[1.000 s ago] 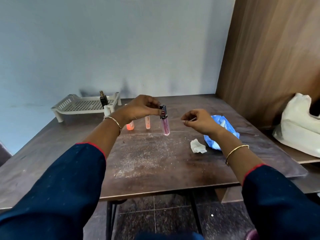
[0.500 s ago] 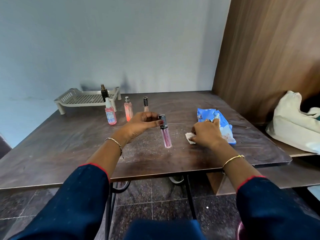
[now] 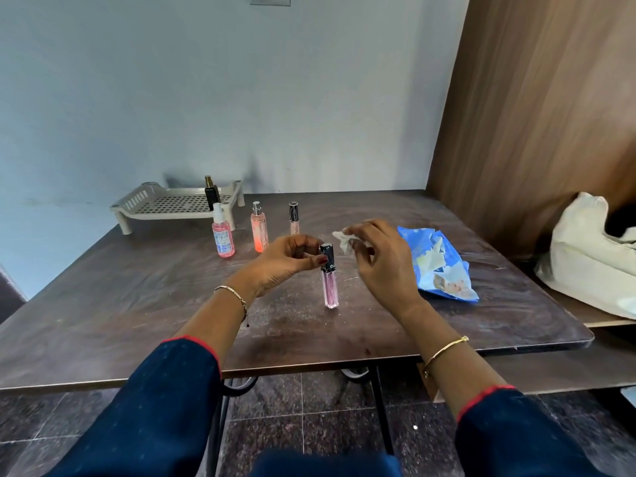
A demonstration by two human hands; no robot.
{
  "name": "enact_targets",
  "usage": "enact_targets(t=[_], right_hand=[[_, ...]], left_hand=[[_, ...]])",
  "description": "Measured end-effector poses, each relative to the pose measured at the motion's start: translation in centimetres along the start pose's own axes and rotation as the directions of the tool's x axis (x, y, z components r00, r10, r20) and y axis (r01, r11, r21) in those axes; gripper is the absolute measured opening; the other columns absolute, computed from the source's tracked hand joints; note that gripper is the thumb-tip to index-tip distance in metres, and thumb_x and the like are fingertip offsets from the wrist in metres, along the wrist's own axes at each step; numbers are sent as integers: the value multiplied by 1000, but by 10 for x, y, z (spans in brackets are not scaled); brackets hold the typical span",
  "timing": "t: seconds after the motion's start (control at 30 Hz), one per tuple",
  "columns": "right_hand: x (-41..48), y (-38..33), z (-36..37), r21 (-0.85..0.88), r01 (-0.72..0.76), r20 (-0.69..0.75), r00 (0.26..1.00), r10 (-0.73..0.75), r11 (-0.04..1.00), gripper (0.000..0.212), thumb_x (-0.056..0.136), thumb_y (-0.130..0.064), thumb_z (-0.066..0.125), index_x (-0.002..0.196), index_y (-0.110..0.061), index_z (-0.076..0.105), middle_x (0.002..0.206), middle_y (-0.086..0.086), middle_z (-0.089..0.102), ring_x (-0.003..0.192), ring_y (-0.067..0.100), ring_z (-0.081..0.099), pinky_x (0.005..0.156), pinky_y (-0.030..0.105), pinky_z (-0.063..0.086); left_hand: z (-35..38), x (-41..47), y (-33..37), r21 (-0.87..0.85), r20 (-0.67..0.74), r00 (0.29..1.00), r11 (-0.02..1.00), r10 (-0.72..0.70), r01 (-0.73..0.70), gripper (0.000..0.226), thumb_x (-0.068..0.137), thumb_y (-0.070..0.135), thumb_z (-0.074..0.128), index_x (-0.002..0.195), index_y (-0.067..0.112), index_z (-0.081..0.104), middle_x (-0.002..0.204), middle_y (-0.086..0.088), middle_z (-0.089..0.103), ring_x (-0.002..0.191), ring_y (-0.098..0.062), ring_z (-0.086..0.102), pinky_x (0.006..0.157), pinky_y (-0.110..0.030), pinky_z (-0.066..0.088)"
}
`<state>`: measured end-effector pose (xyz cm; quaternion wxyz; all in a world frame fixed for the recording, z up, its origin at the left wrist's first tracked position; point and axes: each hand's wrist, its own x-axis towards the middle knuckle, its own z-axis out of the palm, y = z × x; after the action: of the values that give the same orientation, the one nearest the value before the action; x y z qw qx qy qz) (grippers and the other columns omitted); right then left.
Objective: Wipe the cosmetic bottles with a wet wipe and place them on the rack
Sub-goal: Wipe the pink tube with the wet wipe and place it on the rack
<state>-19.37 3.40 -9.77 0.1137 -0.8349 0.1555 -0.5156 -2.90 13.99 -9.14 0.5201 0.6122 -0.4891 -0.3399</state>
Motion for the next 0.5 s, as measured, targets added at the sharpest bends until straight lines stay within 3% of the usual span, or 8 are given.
enact_targets(t=[0.1,0.2,0.27,0.37,0.5], right_hand=[[-3,-2,8,19,3,-24,1000,-2,1000,23,78,7,64,95,-9,68,94,1,62,85,12,57,71,27,49],[-8,-1,13,38,-9,-22,1000,10,999,22,77,7,64,93,-8,67,94,1,61,84,14,58,70,33,52],[-10,1,15,52,-32,-23,999,33,998,21,77,6,64,92,-9,66,94,1,61,83,15,59,68,37,54],[-13,1,15,57,-50,-21,998,51,997,21,77,6,66,92,-10,65,93,0,60,82,15,59,66,38,54],[-11,0,13,10,28,-22,999,-28,1000,17,78,5,65,91,-6,67,93,4,62,80,20,61,64,38,54]], left_hand=[[4,1,4,19,-3,1000,999,27,-27,33,83,2,67,110,17,60,99,-17,66,93,-19,65,83,-23,54],[6,2,4,122,-7,998,990,67,-66,40,82,14,71,119,20,54,102,-23,66,99,-33,64,94,-42,49],[7,3,2,212,-15,995,973,99,-93,39,83,19,71,118,24,53,97,-15,69,100,-29,64,96,-46,48],[11,1,3,288,-31,991,951,130,-116,35,84,22,70,115,27,55,92,3,69,98,-15,63,95,-40,48],[11,-4,3,342,-29,990,932,140,-122,51,71,36,80,117,34,57,111,16,62,111,-10,55,101,-40,45]])
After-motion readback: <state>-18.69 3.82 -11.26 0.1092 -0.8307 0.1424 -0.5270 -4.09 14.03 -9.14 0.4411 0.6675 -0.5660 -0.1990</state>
